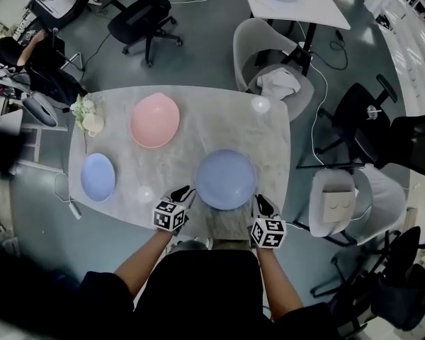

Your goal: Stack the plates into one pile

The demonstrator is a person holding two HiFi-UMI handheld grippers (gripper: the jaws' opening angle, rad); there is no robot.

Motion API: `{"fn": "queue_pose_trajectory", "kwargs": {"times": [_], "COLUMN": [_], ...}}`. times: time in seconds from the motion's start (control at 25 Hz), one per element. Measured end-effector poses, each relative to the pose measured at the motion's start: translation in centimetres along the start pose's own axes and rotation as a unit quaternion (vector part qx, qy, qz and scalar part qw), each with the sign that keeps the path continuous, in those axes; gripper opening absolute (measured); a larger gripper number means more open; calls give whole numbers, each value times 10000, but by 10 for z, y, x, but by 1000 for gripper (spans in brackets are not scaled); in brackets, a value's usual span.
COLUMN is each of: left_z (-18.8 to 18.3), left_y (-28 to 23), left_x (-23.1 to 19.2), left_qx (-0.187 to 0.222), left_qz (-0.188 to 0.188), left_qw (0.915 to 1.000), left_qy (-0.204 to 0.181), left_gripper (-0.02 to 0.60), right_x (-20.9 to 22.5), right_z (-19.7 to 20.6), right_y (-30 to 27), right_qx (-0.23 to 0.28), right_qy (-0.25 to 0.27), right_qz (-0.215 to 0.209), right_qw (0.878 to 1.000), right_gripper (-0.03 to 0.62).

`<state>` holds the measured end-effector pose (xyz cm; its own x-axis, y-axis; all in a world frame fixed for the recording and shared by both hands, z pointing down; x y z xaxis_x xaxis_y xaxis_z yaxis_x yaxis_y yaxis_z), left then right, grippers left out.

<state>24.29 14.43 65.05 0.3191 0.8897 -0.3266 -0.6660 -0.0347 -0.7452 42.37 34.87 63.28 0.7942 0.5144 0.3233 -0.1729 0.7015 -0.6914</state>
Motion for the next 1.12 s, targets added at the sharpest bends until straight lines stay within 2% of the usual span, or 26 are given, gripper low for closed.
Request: {"fn": "queue_pose_trajectory", "kwargs": {"times": [0.16,0.28,0.6,0.76,0.92,1.04,1.12], "left_z": [-3,0,15,20,29,34,34], "left_y": [-28,-45,-68,-77,-83,-83,-82], "left_x": [-19,-31,-43,-41,-42,-41,-41], "left_qx": [-91,-215,-396,-570,-634,-585,-566], "left_qz": [-153,-236,-268,-266,-217,-164,-63], "left_qw": [9985,9966,9861,9834,9779,9764,9755], "left_qy": [509,760,1589,1701,1979,2070,2124], "left_gripper": [128,144,155,153,121,61,57], "right_x": [25,38,45,43,45,46,47], "right_z": [1,6,21,21,22,23,23], "right_y": [-35,-57,-91,-100,-104,-103,-104], "right_qx": [-342,-601,-1033,-1123,-1221,-1274,-1316], "right_qy": [-40,-253,-459,-454,-350,-252,-249], "right_qz": [-15,-62,-130,-156,-118,-147,-129], "right_qw": [9994,9979,9935,9925,9918,9914,9909], "right_gripper": [19,97,95,80,61,48,44]}}
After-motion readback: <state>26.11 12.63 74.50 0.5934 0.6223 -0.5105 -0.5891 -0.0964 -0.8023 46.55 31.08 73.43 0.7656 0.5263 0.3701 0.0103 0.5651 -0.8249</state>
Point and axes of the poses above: the fingertips, and each gripper's own axes: y backward along the fingers, x to its right, z out of its underside, the point moved 4 cm from there along y, backward along the fingers, and after that the axes turned 5 degrees about -x, right-handed, at the moved point
